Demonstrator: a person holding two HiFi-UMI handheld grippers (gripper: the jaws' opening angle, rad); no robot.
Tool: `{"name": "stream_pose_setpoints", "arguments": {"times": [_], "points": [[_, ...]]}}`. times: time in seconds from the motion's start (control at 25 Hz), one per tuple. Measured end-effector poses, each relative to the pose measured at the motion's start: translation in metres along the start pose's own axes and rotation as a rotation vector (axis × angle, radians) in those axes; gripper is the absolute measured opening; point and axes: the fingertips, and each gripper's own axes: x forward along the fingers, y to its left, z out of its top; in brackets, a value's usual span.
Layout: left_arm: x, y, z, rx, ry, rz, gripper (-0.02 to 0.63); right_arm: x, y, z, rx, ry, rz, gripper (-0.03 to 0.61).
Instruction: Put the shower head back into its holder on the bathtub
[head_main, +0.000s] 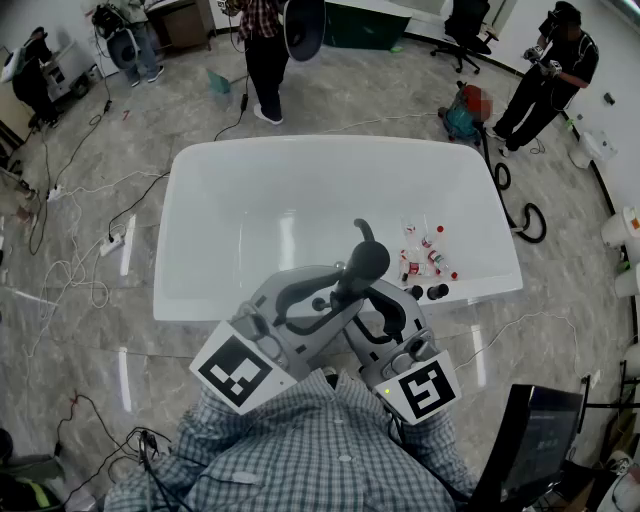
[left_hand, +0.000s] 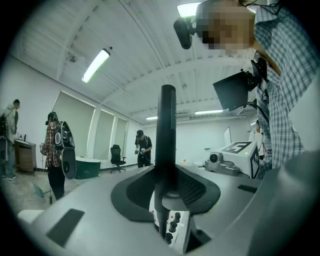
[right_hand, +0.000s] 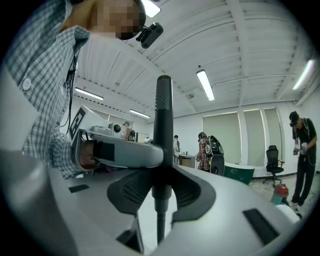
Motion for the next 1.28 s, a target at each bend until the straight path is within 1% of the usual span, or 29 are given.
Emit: {"name": "stream_pose_setpoints", "arguments": {"times": [0.12,0.24,0.64,0.84,1.28], "points": [[0.000,0.002,0.000,-0.004,-0.004,-0.001,0.127,0.002,0.000,-0.001,0.006,0.008,0.001,0.121],[-0.003,-0.002,-0.004,-0.019,0.010,0.006,0.127,-0.002,0.003,-0.004,0.009,0.018,0.004,0.121],[-0.010,-0.002,-0.006,-0.019,0.009,0.006,0.127,0.000,0.011,-0.007,-0.001,0.029,0.004,0.120],[-0.010,-0.002,-0.007,-0.011,0.022,0.000,0.126,0.000,0.011,-0.008,0.003,0.038,0.003,0.120],[-0.005,0.014,-0.020,-0.024,0.058,-0.003,0.126,0.013,0.002,-0.022,0.013,0.064,0.005,0.121]]}}
